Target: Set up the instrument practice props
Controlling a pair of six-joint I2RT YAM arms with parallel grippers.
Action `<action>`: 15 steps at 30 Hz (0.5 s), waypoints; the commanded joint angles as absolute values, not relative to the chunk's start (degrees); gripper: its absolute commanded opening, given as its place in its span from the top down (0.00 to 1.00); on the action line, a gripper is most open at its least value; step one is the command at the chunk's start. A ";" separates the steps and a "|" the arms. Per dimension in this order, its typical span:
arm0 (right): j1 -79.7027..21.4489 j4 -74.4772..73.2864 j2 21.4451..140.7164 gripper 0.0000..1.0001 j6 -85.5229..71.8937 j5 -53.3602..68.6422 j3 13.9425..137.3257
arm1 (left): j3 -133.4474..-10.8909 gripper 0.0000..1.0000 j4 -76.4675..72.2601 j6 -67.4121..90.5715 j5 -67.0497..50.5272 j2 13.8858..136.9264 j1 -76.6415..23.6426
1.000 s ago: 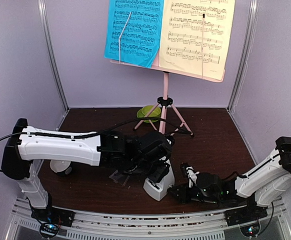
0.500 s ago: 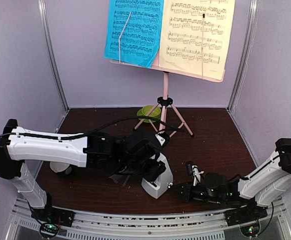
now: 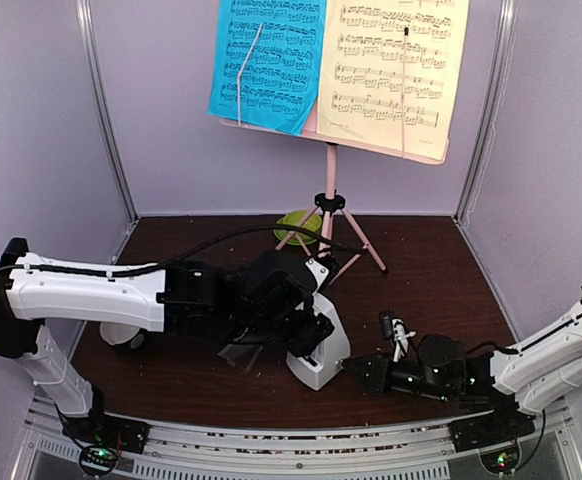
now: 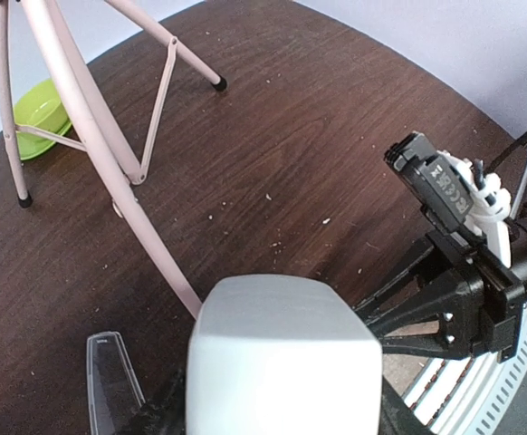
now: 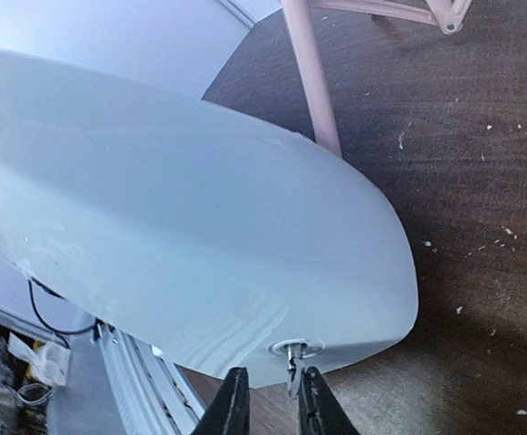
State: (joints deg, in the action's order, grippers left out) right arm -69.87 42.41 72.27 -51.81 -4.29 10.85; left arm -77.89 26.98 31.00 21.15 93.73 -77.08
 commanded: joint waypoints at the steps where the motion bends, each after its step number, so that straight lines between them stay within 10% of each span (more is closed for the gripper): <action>1: -69.56 41.58 70.39 0.73 -50.83 -3.76 11.85 | -78.45 1.00 17.27 27.64 22.15 89.50 -77.36; 15: -69.08 31.38 60.55 0.71 -46.54 -7.85 15.58 | -74.99 1.00 8.23 19.34 21.85 84.40 -77.39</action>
